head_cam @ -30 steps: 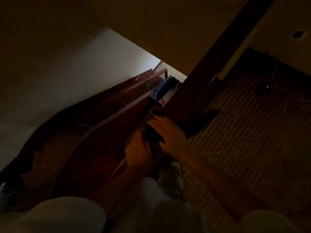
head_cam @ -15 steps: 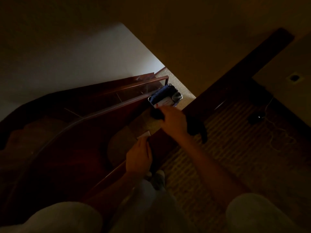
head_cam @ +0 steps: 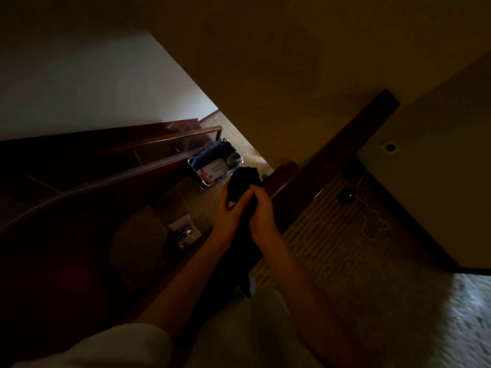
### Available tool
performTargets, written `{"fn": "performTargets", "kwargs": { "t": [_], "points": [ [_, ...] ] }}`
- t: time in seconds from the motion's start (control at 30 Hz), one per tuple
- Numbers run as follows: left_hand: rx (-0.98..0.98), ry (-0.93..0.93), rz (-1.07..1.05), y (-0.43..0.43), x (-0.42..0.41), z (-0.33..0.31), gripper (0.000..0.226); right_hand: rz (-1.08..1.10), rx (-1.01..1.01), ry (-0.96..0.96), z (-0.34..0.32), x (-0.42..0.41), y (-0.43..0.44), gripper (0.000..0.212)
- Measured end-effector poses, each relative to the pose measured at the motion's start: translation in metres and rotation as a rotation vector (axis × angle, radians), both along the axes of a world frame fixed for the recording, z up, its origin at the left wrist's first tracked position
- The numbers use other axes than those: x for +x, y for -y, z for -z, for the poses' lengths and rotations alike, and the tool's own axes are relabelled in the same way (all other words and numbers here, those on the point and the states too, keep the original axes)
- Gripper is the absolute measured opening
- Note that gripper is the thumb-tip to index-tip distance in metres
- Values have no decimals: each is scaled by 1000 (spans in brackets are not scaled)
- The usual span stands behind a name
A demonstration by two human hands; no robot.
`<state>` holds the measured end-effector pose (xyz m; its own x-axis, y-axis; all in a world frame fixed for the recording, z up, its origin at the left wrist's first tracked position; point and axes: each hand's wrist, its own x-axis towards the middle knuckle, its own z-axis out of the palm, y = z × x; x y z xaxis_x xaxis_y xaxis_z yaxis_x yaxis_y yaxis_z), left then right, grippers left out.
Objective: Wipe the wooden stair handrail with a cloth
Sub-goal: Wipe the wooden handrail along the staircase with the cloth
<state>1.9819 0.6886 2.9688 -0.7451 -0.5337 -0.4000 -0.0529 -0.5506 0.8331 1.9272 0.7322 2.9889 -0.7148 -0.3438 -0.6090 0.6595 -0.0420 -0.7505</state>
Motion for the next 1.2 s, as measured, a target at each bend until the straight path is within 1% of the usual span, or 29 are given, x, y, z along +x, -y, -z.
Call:
{"fn": "performTargets", "kwargs": {
  "t": [0.03,0.07,0.1,0.17,0.2,0.23,0.3,0.33,0.37,0.4,0.43,0.5,0.57,0.63,0.67,0.73,0.77,0.87,0.97,1.03,1.07,1.13,1.2],
  "points": [
    [1,4,40,3,-2,4,29,-9,42,-58,2,-6,-3,39],
    [-10,16,79,7,-3,9,26,-49,150,-160,5,-11,-7,39],
    [-26,38,101,11,-3,17,27,-121,323,-299,10,-15,-13,41],
    [-58,149,126,20,2,32,32,-248,672,-600,25,-16,-27,48],
    [-66,189,171,24,7,39,35,-262,814,-689,33,-16,-34,50],
    [-72,197,252,26,14,47,36,-265,949,-729,40,-16,-41,53],
    [-141,137,481,23,32,57,36,-314,1266,-766,49,-17,-53,56],
    [-188,93,574,21,39,58,40,-341,1416,-789,53,-17,-57,57],
    [-246,59,627,19,44,58,47,-344,1517,-816,54,-16,-58,57],
    [-309,37,644,18,44,58,51,-317,1551,-835,55,-15,-56,57],
    [-348,17,651,17,41,58,52,-283,1540,-835,55,-15,-52,56],
    [-384,-46,639,15,19,63,47,-259,1539,-813,58,-12,-47,54],
    [-406,-120,611,9,-23,70,43,-309,1552,-789,59,-13,-46,52],
    [-393,-112,627,1,-80,78,41,-310,1476,-829,60,-18,-49,50],
    [-383,-83,653,-2,-109,80,41,-348,1478,-830,61,-20,-51,49],
    [-389,-57,695,-9,-148,80,42,-425,1523,-759,65,-18,-53,53],
    [-408,-73,691,-10,-158,80,42,-415,1497,-745,63,-19,-52,56],
    [-330,-90,646,-3,-140,75,39,-323,1377,-768,55,-17,-47,58],
    [-287,-92,645,7,-70,74,38,-439,1480,-711,54,-19,-47,56],
    [-332,-88,650,14,-30,75,41,-400,1517,-688,52,-19,-47,55],
    [-347,-76,645,14,-21,75,42,-393,1503,-688,48,-17,-45,55],
    [-365,-65,645,14,-33,71,42,-397,1471,-675,44,-16,-42,55],
    [-408,-91,653,5,-68,64,41,-403,1433,-646,39,-23,-45,57]
  ]
}}
